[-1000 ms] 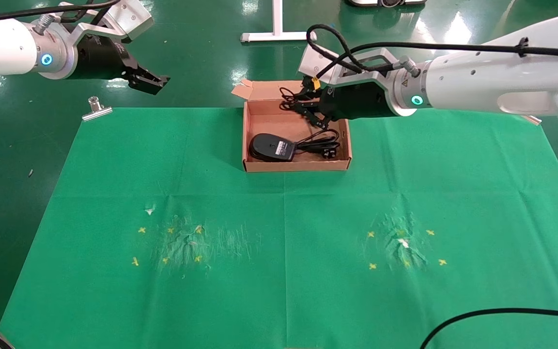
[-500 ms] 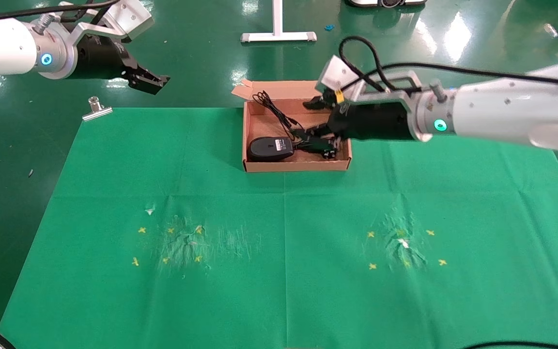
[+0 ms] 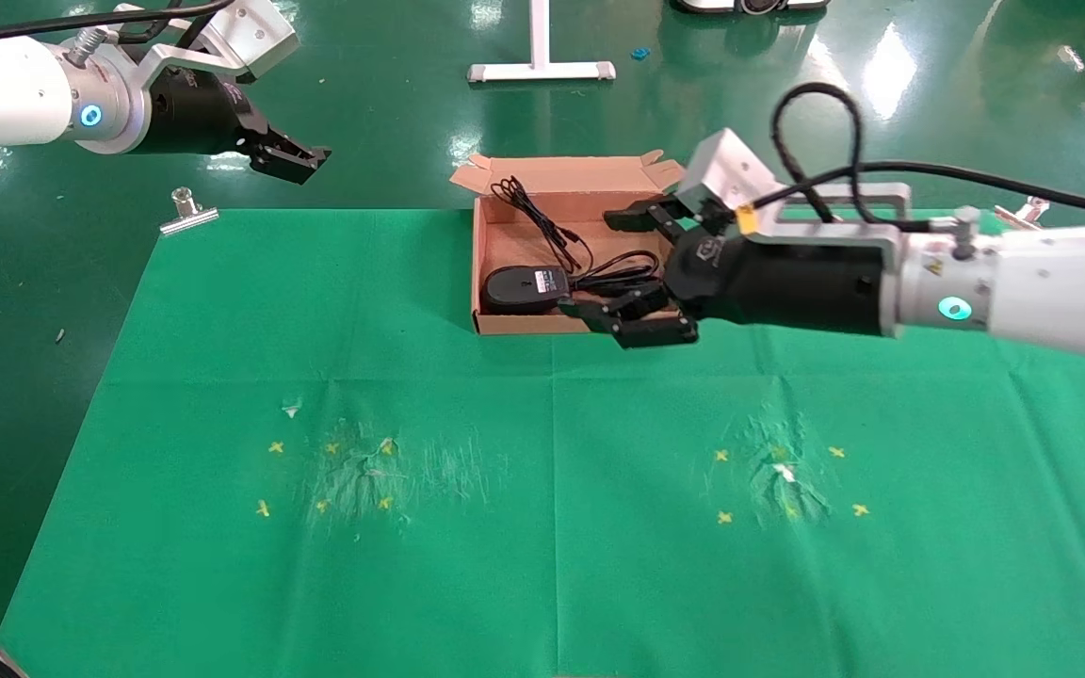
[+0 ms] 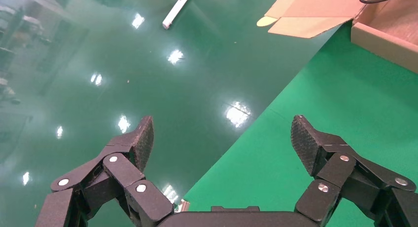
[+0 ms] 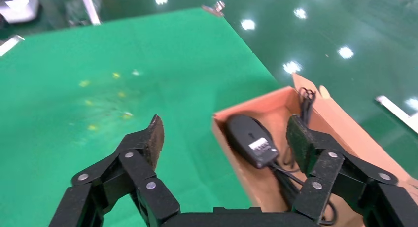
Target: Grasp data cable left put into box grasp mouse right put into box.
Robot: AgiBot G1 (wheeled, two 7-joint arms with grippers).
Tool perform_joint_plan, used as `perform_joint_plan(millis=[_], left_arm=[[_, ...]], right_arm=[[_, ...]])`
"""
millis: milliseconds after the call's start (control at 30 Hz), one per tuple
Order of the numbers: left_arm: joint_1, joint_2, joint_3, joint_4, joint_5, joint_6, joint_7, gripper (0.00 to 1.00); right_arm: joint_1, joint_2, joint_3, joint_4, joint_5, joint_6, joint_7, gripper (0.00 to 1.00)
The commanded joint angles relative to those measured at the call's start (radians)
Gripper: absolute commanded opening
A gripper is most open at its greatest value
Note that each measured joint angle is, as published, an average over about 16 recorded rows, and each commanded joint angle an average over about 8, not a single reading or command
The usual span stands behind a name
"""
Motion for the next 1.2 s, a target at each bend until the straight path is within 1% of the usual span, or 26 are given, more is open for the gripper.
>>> perform_joint_plan(millis=[33,767,900,1033,1200], left_arm=[[0.0,0.0,0.0,0.0,0.0,0.0,0.0,1.0],[0.007,-0.004,-0.007,-0.006,-0.009,0.006,0.003,1.0],[0.041,-0.025,-0.038,-0.037,-0.052,0.036,0.017,1.0],[0.097,-0.057,-0.09,-0.087,-0.122,0.086,0.039,1.0],[0.168,-0.099,-0.155,-0.151,-0.212,0.148,0.067,1.0]], right_arm=[[-0.022,0.022,0.012,0.023,0.034,-0.016,0.002,1.0],[-0.264,0.261,0.143,0.272,0.41,-0.195,0.028,1.0],[-0.308,0.304,0.167,0.318,0.479,-0.228,0.033,1.0],[-0.35,0.346,0.19,0.362,0.545,-0.259,0.038,1.0],[-0.378,0.373,0.204,0.39,0.588,-0.28,0.04,1.0]])
